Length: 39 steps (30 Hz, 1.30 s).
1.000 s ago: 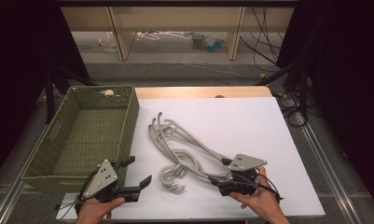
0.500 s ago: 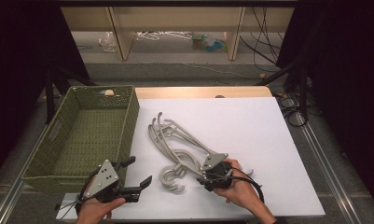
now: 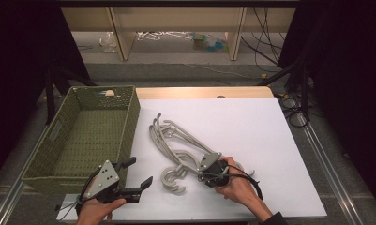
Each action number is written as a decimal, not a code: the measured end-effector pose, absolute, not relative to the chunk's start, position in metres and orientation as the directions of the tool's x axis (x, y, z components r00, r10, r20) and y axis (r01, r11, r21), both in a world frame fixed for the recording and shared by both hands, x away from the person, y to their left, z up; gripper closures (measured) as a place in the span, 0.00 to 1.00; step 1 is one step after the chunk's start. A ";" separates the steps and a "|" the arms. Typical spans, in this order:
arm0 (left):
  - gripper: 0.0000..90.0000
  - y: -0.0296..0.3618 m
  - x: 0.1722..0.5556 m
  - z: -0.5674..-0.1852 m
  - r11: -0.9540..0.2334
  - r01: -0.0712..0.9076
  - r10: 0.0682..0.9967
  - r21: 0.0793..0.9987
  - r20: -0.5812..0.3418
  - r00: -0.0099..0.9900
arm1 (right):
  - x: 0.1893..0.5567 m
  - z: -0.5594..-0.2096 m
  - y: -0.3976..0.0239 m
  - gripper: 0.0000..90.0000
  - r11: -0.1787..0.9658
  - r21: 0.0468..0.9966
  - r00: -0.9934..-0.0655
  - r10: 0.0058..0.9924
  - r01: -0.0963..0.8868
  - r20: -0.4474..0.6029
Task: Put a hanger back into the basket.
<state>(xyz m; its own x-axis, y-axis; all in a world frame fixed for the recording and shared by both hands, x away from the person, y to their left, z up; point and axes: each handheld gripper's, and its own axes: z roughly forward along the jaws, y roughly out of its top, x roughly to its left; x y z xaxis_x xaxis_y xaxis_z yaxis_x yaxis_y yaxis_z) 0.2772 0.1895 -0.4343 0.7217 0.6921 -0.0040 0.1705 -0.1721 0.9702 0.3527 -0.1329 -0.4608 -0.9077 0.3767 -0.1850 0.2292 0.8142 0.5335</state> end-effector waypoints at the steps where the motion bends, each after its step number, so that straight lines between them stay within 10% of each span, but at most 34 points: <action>1: 0.18 0.190 0.277 -0.434 -0.173 0.170 0.692 0.970 -0.003 0.722 | 0.353 -0.459 -0.134 0.88 0.817 0.531 -0.909 0.372 0.224 -0.188; 27: 0.21 0.190 0.280 -0.432 -0.240 0.110 0.710 0.965 0.097 0.697 | 0.343 -0.399 -0.169 0.91 0.775 0.629 -0.891 0.332 0.070 -0.310; 39: 0.31 0.168 0.281 -0.427 -0.350 0.085 0.672 0.933 0.187 0.716 | 0.324 -0.389 -0.172 0.91 0.741 0.669 -0.946 0.254 0.057 -0.201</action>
<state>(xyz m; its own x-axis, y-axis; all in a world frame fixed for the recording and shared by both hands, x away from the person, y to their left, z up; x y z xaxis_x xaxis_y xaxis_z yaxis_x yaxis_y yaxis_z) 0.2812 0.1680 -0.4267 0.7164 0.6723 0.1865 0.0851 -0.3496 0.9330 0.3239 -0.1724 -0.3892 -0.9462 0.2538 -0.2008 0.0567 0.7409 0.6692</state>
